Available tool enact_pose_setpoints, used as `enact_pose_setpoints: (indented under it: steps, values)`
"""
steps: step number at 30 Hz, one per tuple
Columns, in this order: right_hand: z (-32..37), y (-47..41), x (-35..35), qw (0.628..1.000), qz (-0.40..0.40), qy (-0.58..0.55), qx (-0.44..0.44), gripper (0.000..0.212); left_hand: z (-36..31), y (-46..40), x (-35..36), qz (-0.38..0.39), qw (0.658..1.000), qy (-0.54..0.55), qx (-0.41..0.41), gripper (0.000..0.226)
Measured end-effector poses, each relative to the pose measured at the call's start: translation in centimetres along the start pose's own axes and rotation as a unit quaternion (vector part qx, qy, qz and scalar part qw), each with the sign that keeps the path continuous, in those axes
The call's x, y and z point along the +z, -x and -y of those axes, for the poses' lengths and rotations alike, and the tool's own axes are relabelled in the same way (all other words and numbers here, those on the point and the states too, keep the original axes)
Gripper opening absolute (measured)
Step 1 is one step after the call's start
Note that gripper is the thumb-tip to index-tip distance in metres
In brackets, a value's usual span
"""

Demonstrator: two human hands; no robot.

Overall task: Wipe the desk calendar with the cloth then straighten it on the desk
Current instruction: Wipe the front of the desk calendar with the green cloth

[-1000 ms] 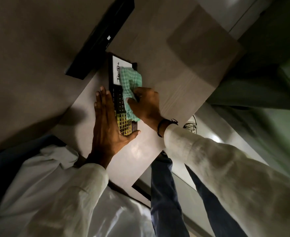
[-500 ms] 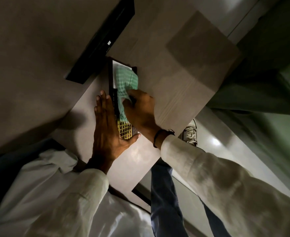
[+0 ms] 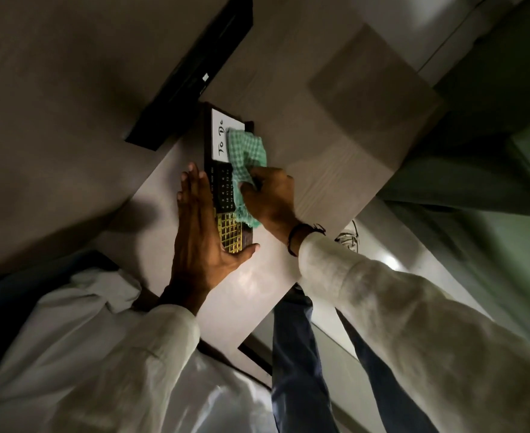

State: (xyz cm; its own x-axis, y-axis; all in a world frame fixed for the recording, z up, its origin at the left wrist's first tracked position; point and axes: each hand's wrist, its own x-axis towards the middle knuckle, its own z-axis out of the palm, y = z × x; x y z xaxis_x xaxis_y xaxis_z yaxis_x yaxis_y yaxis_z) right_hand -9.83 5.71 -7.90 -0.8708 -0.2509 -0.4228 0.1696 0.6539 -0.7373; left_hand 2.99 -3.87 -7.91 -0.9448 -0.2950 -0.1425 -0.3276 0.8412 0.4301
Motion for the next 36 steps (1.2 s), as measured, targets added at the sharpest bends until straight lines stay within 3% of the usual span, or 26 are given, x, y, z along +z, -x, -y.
enact_pose_setpoints:
  steps: [4, 10, 15, 17, 20, 24, 28, 32, 34, 36]
  values:
    - [1.6, 0.9, 0.6, 0.997, -0.029, -0.018, -0.068, 0.031, 0.9, 0.0, 0.6, 0.005, 1.000, -0.012, -0.004, 0.141]
    - [0.1, 0.0, -0.1, 1.000, -0.004, -0.005, 0.014, 0.013, 0.7, 0.0, 0.7, -0.003, 1.000, -0.012, -0.003, 0.139]
    - [1.3, 1.5, 0.7, 0.997, -0.024, -0.043, -0.066, 0.009, 1.0, 0.2, 0.8, -0.016, 0.999, -0.035, 0.005, 0.135]
    - [0.7, 1.2, 0.2, 0.999, -0.007, -0.024, -0.027, 0.008, 0.8, 0.1, 0.8, -0.013, 0.999, -0.034, 0.004, 0.134]
    - [0.6, 0.1, 0.2, 0.999, -0.018, -0.010, 0.034, 0.031, 0.6, 0.0, 0.9, -0.009, 0.999, -0.040, -0.007, 0.136]
    - [1.8, 0.7, 0.6, 0.998, -0.022, -0.059, -0.009, 0.006, 0.7, -0.1, 0.8, -0.001, 0.999, -0.033, -0.016, 0.141]
    - [1.1, -0.2, 0.3, 0.997, -0.015, -0.014, 0.068, 0.029, 0.6, 0.0, 0.9, -0.009, 0.999, -0.024, -0.020, 0.138]
    - [2.2, 0.1, 0.2, 0.995, 0.043, -0.071, 0.057, 0.006, 1.0, -0.2, 0.9, -0.005, 0.999, -0.021, -0.038, 0.141]
    - [2.2, 0.4, -0.9, 0.982, 0.108, -0.138, 0.076, 0.010, 0.7, -0.2, 0.8, -0.006, 0.999, -0.022, -0.044, 0.141]
    - [1.5, -0.1, -2.9, 0.978, 0.123, -0.147, 0.076, 0.012, 0.3, -0.3, 0.6, -0.004, 0.999, -0.016, -0.041, 0.142]
